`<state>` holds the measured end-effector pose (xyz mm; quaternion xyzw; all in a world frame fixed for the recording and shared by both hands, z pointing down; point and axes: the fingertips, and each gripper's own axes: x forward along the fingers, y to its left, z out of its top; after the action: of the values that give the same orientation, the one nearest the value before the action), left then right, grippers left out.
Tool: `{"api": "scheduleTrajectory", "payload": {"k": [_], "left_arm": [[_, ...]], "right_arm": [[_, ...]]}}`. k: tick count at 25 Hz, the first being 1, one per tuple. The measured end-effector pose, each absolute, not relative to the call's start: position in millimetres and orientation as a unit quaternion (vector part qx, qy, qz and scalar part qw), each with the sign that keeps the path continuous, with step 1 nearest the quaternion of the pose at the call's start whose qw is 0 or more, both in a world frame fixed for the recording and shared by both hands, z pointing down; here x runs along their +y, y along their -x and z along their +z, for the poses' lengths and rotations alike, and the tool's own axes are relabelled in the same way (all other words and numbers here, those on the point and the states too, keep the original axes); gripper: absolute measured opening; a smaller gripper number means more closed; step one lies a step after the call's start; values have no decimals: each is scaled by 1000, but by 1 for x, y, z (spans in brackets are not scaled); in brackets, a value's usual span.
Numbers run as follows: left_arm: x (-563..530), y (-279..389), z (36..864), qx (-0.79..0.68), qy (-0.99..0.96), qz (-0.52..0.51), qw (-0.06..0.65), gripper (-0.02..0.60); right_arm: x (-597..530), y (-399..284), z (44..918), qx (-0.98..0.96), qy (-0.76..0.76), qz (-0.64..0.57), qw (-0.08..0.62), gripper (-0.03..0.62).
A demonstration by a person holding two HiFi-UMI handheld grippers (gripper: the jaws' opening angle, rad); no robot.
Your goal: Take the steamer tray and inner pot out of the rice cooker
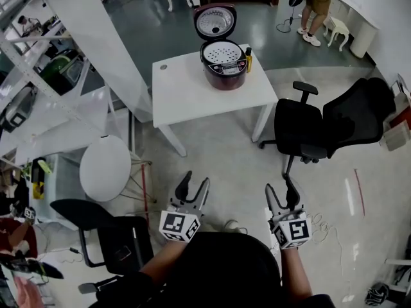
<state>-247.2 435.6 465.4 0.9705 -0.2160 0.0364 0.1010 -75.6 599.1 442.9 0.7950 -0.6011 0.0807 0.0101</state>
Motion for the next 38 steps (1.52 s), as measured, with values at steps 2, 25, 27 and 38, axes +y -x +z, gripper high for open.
{"api": "scheduleTrajectory", "payload": {"k": [2, 25, 27, 38], "left_arm": [[425, 251, 471, -231, -965, 41, 113, 270], [433, 239, 494, -240, -959, 87, 124, 282], [430, 235, 496, -236, -959, 95, 123, 282], [351, 186, 506, -221, -961, 83, 141, 282]], "right_arm": [[599, 72, 444, -605, -792, 84, 4, 257], [594, 35, 486, -616, -774, 143, 5, 262], [587, 31, 484, -611, -779, 145, -4, 262], [511, -4, 489, -610, -780, 139, 24, 261]]}}
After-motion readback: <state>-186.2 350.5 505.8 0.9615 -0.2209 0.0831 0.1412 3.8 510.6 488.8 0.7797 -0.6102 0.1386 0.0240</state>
